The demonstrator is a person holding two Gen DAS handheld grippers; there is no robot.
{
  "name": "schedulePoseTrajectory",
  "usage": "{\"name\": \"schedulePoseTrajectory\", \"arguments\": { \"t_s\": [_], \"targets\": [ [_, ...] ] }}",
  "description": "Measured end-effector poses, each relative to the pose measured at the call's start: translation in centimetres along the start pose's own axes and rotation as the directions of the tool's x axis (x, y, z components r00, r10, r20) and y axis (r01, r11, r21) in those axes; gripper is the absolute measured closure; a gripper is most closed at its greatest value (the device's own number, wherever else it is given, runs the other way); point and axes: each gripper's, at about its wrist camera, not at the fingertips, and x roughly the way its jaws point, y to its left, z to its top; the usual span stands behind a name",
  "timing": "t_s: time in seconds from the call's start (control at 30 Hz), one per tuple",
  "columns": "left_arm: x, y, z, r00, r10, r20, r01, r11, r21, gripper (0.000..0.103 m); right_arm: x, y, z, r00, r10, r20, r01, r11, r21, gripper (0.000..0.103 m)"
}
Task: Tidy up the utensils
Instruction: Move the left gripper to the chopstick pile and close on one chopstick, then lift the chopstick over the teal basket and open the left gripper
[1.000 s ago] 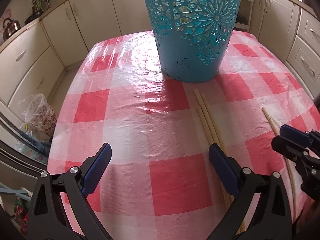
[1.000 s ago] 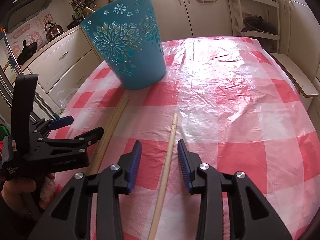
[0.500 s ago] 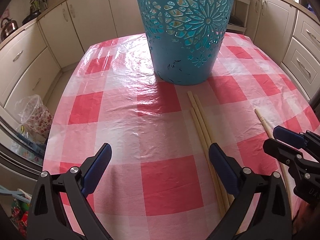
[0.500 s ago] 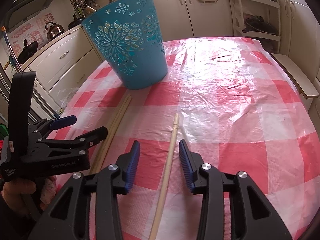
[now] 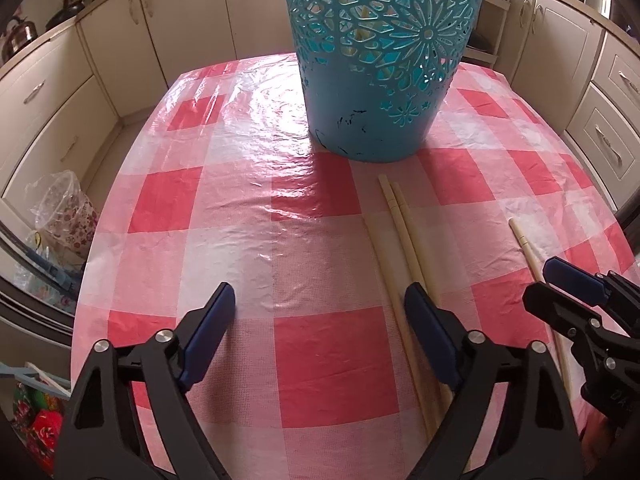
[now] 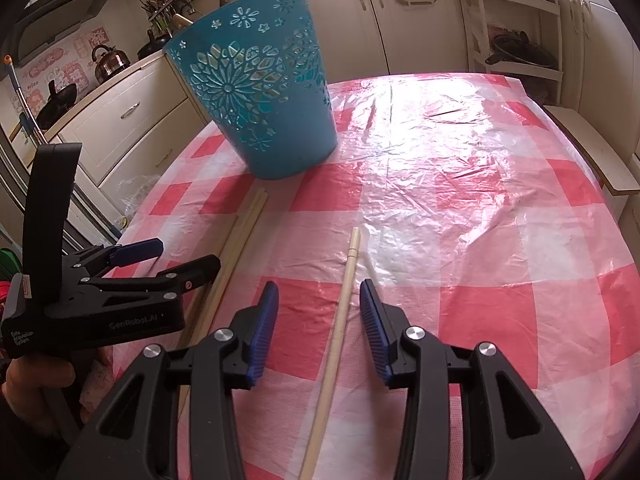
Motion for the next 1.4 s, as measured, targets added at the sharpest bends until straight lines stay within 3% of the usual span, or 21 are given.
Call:
{"name": "schedulePoseTrajectory", "arguments": {
  "t_s": [0.1,0.2,0.3,0.4,0.5,0.57,0.67,0.87,1.07,1.23,1.4],
  "targets": [
    [-0.2,-0.2,0.5,1.0,-0.017,-0.004,0.017,1.0,0.007,0.054,0.0,-0.1,0.1,1.0,-0.02,-0.004,0.02,1.0,0.003,0.071],
    [-0.2,0.1,1.0,0.999,-0.038,0.003,0.038,0.999,0.005,0.081,0.1,-1.0,0.5,0.999,-0.034,-0.018,0.035,0.999,0.035,0.087],
    [-0.1,0.6,1.3,0.997,-0.075,-0.011,0.075,0.997,-0.014,0.083,0.4,-1.4,1.0,0.999,-0.039,-0.033,0.041,0.998,0.048,0.089],
    [0.2,0.4,1.8,0.997,-0.068,-0.04,0.068,0.998,-0.001,0.082,0.9,-0.6,1.5,0.996,-0.079,-0.041,0.079,0.997,0.002,0.09],
    [0.4,0.1,2.0,0.994,-0.097,-0.042,0.097,0.995,0.018,0.098,1.3,-0.5,1.8,0.995,-0.091,-0.049,0.09,0.996,-0.017,0.096],
    [0.4,0.1,2.0,0.99,-0.135,-0.042,0.135,0.991,0.005,0.098,1.1,-1.2,1.7,0.997,-0.055,-0.052,0.057,0.998,0.021,0.097],
    [0.5,0.3,2.1,0.989,-0.136,-0.054,0.135,0.991,-0.012,0.098,1.0,-1.8,1.7,0.998,-0.033,-0.051,0.035,0.998,0.046,0.097],
    [1.0,-0.9,2.8,0.997,-0.057,-0.056,0.06,0.997,0.054,0.098,1.0,-1.7,1.7,0.998,-0.032,-0.048,0.034,0.998,0.043,0.097],
    [-0.4,-0.1,2.3,0.996,-0.078,-0.042,0.08,0.996,0.031,0.099,1.1,-1.8,1.7,0.999,-0.021,-0.044,0.023,0.998,0.054,0.097],
    [-5.8,1.6,2.3,0.986,-0.153,0.067,0.154,0.988,-0.011,0.098,1.0,-2.1,1.7,0.999,-0.012,-0.042,0.015,0.998,0.065,0.097],
    [-12.5,3.7,4.4,0.945,-0.225,0.237,0.246,0.967,-0.062,0.098,1.0,-2.1,1.7,0.999,-0.011,-0.04,0.013,0.998,0.069,0.097]
  ]
}}
